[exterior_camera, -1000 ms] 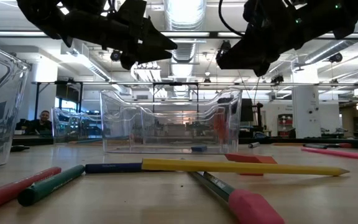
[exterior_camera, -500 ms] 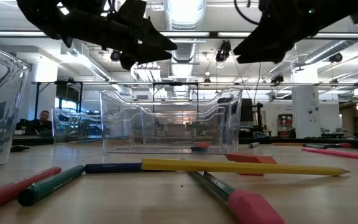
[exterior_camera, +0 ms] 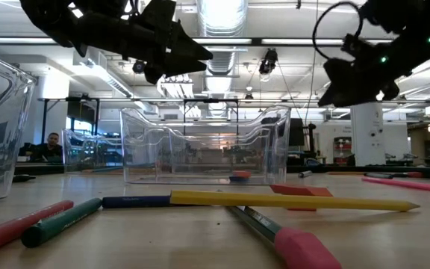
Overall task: Sort crayons/erasers/pens/pencils in bins
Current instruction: Put the white pen into the bottom transparent bin
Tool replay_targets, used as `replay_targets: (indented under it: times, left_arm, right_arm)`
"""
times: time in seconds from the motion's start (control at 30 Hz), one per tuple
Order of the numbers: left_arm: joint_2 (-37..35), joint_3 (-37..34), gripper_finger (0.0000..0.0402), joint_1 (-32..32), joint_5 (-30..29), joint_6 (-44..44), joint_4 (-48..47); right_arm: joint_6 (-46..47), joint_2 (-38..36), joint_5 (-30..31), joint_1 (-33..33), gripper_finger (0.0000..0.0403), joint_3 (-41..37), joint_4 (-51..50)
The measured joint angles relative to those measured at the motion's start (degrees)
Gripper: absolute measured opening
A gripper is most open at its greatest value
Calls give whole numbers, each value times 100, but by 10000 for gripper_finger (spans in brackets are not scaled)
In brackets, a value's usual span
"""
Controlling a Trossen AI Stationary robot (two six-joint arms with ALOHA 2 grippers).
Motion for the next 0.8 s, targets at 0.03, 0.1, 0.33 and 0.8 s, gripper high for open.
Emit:
replay_targets:
  times: [0.03,0.1,0.33,0.8]
  left_arm:
    - [0,0,185,0,0,0,0]
    - [0,0,185,0,0,0,0]
    - [0,0,185,0,0,-25,2]
    - [0,0,185,0,0,-127,2]
  right_arm:
    - [78,81,-38,-112,236,-9,-1]
    - [189,275,-266,-376,232,-9,27]
    - [320,1121,-1478,-1481,230,-9,534]
    - [536,2916,-2279,-2442,233,417,1549]
